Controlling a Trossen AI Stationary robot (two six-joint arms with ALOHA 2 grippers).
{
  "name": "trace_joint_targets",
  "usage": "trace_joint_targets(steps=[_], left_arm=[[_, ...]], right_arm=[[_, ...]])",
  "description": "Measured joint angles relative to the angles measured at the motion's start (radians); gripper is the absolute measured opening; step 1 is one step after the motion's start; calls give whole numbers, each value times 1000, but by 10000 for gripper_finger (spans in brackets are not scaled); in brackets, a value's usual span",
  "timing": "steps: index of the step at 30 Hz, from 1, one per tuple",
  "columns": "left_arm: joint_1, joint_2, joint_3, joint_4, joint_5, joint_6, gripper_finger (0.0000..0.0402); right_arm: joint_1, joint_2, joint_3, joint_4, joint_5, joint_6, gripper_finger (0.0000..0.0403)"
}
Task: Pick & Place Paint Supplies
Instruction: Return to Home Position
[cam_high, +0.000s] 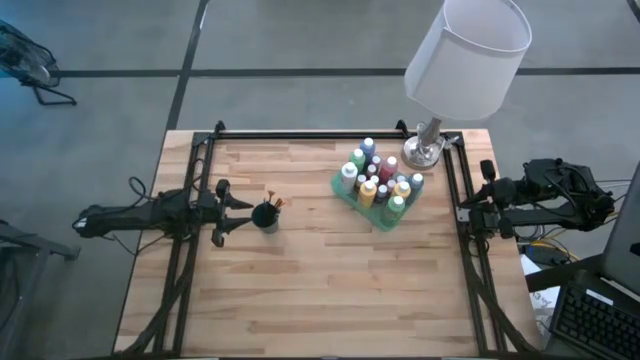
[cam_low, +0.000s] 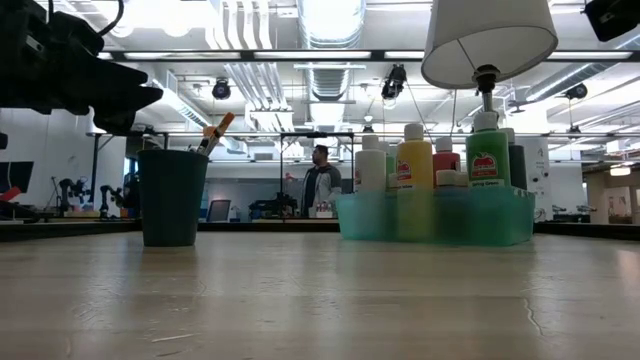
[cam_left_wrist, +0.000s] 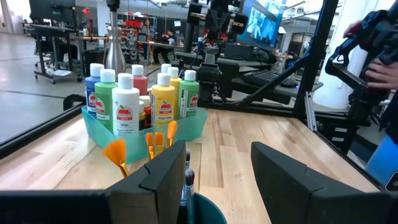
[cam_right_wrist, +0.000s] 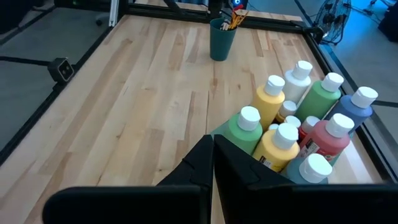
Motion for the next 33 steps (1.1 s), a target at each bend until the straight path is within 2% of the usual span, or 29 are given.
trace_joint_targets(steps=[3,7,10,14,18,23,33], left_arm=[[0,0,0,0,0,0,188],[0,0,0,0,0,0,188],[0,0,0,1,0,0,188],[0,0,0,1,0,0,188],[0,0,0,1,0,0,188],[0,0,0,1,0,0,188],[0,0,0,1,0,0,188]], right_arm=[[0,0,6,55,0,56,8],[0,-1,7,369,70,182,8],[0,2,6,631,138,211,8],[0,2,6,837,140,216,8],[0,1,-32,829,109,218,8],[0,-18,-216,834,109,164,8],[-13,-214,-560,893,105,139,8]])
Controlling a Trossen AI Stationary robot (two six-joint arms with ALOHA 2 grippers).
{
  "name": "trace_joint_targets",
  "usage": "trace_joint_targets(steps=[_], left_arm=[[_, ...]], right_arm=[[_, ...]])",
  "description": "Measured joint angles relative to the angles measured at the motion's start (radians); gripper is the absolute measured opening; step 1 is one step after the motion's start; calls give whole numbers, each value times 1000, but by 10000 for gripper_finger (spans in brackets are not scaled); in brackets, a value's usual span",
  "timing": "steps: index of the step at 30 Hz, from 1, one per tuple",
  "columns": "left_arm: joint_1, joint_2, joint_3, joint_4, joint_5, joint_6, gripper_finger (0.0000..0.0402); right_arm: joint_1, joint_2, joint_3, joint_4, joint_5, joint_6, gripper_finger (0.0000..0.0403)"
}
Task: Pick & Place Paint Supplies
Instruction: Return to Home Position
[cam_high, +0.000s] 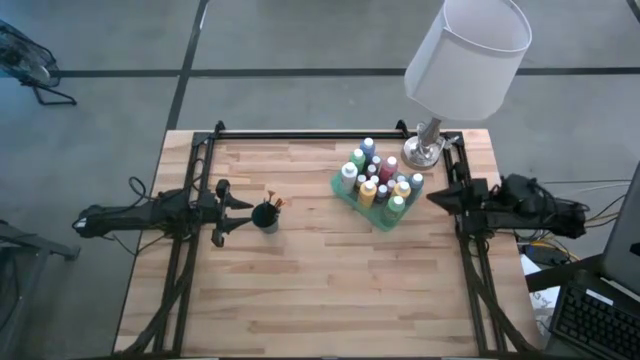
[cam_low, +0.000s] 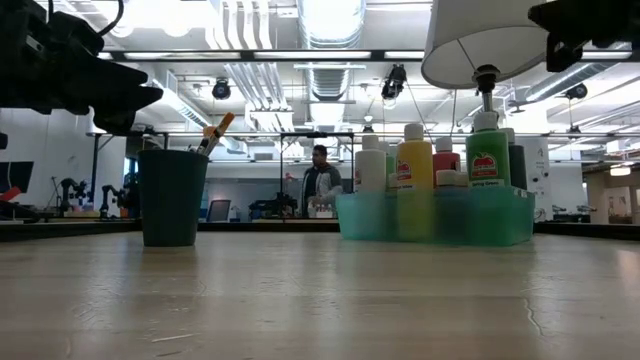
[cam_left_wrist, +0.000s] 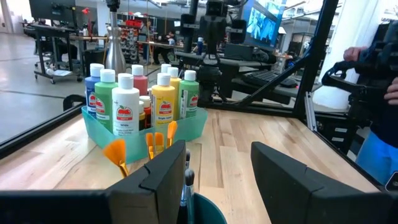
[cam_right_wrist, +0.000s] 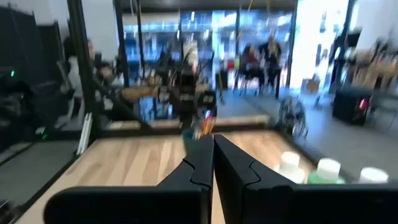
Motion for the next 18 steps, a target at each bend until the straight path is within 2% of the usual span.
trace_joint_targets(steps=[7,11,15,18], left_arm=[[0,2,0,-1,0,0,188],[0,6,0,-2,0,0,188],[0,10,0,-2,0,0,188],[0,11,1,-3,0,0,188]], right_arm=[[-25,-21,-185,180,-4,-49,8],[-22,-22,-277,180,-7,-3,8],[-22,-23,-340,264,-20,-24,8],[-15,-23,-340,270,-51,-73,8]])
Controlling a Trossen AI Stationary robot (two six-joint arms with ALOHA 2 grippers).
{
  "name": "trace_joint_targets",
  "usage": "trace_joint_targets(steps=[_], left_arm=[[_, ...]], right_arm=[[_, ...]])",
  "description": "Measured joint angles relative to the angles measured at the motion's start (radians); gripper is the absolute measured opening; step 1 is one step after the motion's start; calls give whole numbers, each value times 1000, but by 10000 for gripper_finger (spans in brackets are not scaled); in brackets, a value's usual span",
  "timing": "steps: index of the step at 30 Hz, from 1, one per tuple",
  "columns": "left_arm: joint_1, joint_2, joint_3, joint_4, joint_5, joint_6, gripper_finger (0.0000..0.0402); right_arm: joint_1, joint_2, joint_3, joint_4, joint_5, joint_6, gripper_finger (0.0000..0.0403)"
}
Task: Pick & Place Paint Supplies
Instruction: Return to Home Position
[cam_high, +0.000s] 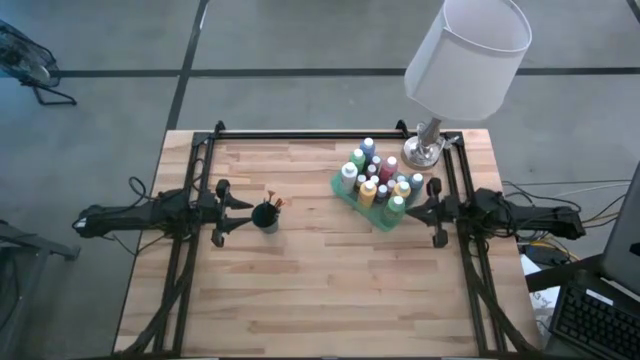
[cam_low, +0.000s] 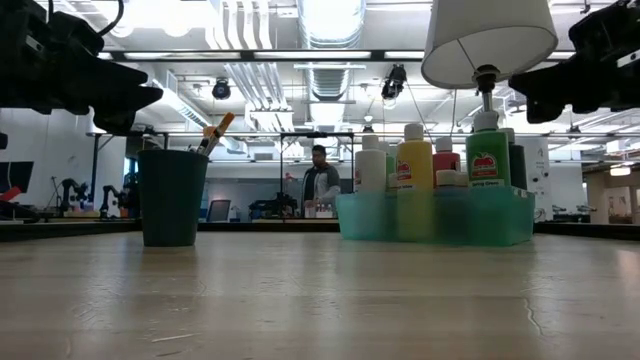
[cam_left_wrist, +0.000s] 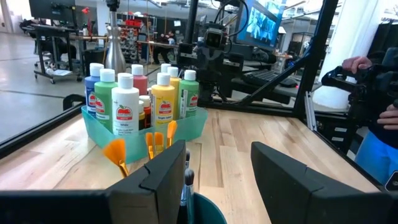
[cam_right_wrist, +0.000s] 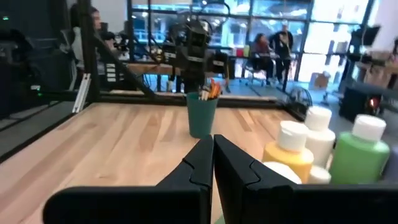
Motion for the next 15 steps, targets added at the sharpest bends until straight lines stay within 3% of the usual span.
trace_joint_targets(steps=[15], left_arm=[[0,0,0,-1,0,0,188]], right_arm=[[-1,30,0,-2,3,-19,8]])
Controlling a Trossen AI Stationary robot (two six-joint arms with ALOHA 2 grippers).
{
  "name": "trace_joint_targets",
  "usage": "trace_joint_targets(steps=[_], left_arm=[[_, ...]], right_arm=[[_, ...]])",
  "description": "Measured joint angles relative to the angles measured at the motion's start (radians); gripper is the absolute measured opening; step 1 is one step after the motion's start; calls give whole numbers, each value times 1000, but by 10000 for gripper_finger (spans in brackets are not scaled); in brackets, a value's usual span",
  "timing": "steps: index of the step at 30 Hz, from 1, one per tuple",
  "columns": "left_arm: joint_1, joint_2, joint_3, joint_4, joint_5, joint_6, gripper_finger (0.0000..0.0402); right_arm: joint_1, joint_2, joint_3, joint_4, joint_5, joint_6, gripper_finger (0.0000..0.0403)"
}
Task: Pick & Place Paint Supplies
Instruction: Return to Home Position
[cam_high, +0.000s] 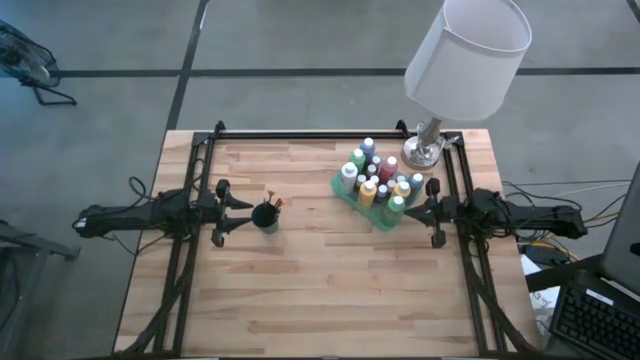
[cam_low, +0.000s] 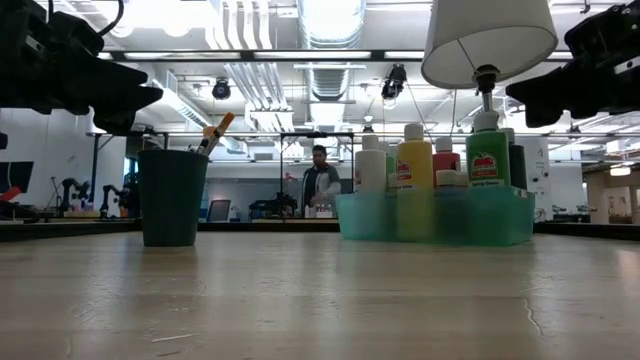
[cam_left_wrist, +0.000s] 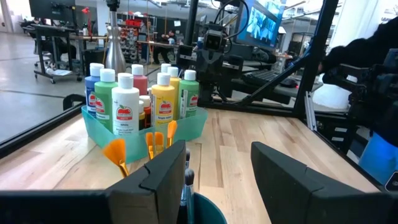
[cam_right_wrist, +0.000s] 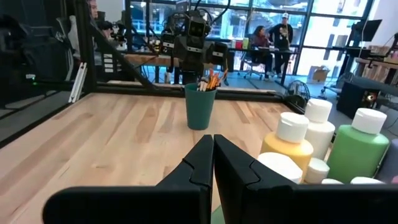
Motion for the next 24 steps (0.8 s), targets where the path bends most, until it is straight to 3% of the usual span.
trace_joint_targets(steps=[24], left_arm=[[0,0,0,0,0,0,188]], right_arm=[[0,5,0,-1,1,-1,8]])
